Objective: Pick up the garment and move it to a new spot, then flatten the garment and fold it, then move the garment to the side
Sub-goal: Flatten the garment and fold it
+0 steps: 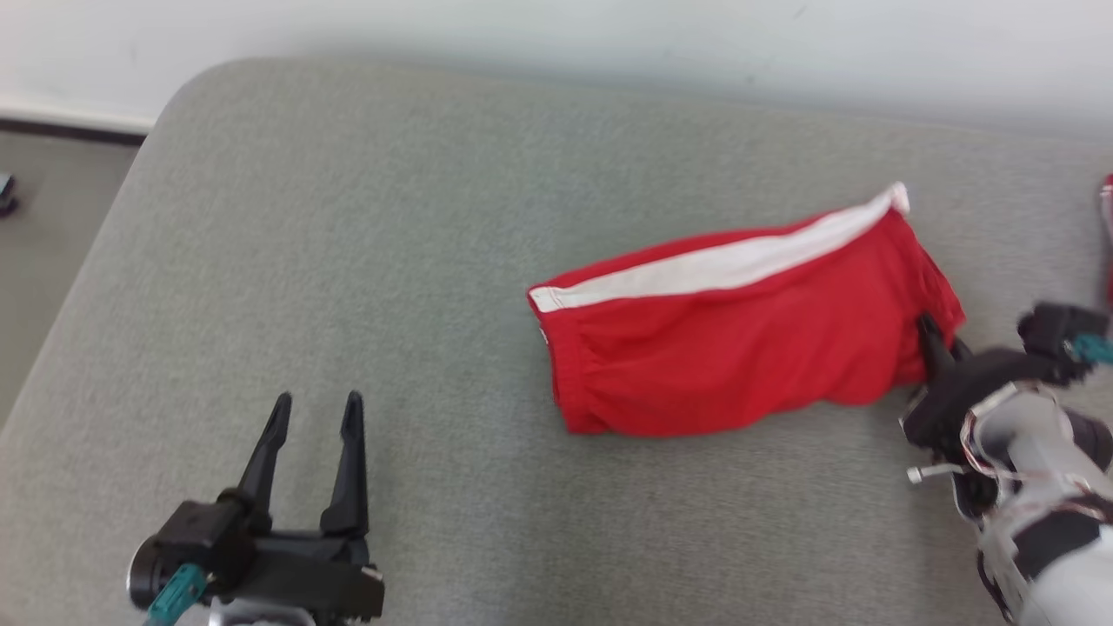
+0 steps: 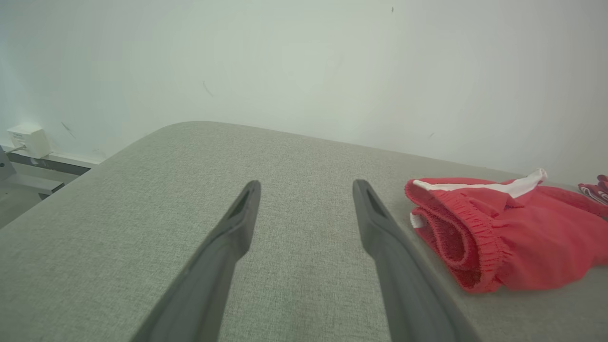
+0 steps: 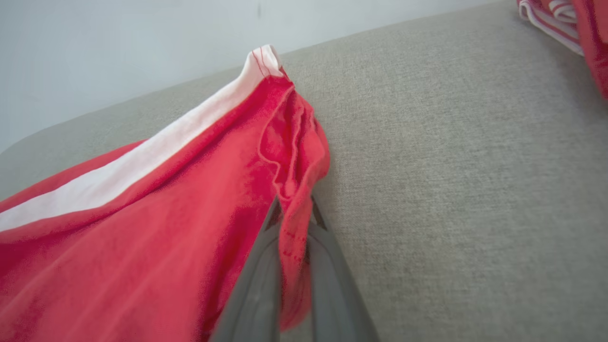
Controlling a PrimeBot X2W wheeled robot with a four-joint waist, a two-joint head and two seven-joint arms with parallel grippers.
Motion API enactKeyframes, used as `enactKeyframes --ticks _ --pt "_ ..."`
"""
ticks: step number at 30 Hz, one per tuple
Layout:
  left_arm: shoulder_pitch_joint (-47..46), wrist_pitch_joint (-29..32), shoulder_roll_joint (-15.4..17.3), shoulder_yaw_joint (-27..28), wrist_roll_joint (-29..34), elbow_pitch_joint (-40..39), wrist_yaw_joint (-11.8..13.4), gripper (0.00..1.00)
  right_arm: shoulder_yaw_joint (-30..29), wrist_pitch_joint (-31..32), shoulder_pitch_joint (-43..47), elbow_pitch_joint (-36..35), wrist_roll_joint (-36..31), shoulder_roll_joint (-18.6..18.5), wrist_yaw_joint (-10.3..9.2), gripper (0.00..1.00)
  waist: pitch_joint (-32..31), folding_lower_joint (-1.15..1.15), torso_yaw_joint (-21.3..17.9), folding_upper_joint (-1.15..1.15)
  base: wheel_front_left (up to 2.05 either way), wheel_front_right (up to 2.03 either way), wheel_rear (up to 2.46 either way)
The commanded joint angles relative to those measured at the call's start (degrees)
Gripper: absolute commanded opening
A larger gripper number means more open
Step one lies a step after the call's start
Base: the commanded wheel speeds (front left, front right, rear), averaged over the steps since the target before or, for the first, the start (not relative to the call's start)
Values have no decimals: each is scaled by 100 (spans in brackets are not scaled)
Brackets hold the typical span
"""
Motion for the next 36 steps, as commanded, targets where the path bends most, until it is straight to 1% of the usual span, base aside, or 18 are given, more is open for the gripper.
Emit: enactKeyframes --ticks 1,8,11,15,18,22,27,31,32,36 --pt "152 -17 48 60 8 -25 7 100 20 -58 276 -197 179 -115 -17 0 -301 0 -305 0 0 0 0" --pt "460 -18 109 260 150 -97 7 100 33 -187 1485 -1097 784 -528 -17 0 -579 0 -586 0 0 0 0" --pt "541 -18 121 343 205 -141 7 100 17 -225 1913 -1411 849 -707 -17 0 -633 0 -655 0 0 0 0" --pt "621 -17 157 414 300 -153 8 100 -147 -226 2302 -1741 875 -907 -17 0 -698 0 -709 0 0 0 0" --pt "685 -17 177 474 299 -162 8 100 -271 -163 2504 -1952 811 -942 -17 0 -740 0 -754 0 0 0 0" --pt "721 -18 169 565 310 -191 7 100 -393 -178 2609 -2305 580 -876 -17 0 -781 0 -796 0 0 0 0" --pt "822 -17 96 610 397 -254 7 100 -392 -204 2754 -2986 181 -723 -17 0 -832 0 -821 0 0 0 0" --pt "817 -17 85 640 435 -267 7 100 -347 -63 2863 -3625 -132 -481 -17 0 -826 0 -843 0 0 0 0" --pt "817 -17 85 640 435 -267 7 100 -347 -63 2863 -3625 -132 -481 -17 0 -826 0 -843 0 0 0 0" --pt "749 -18 81 643 462 -265 7 100 -194 186 2913 -4160 -423 -148 -17 0 -804 0 -841 0 0 0 0"
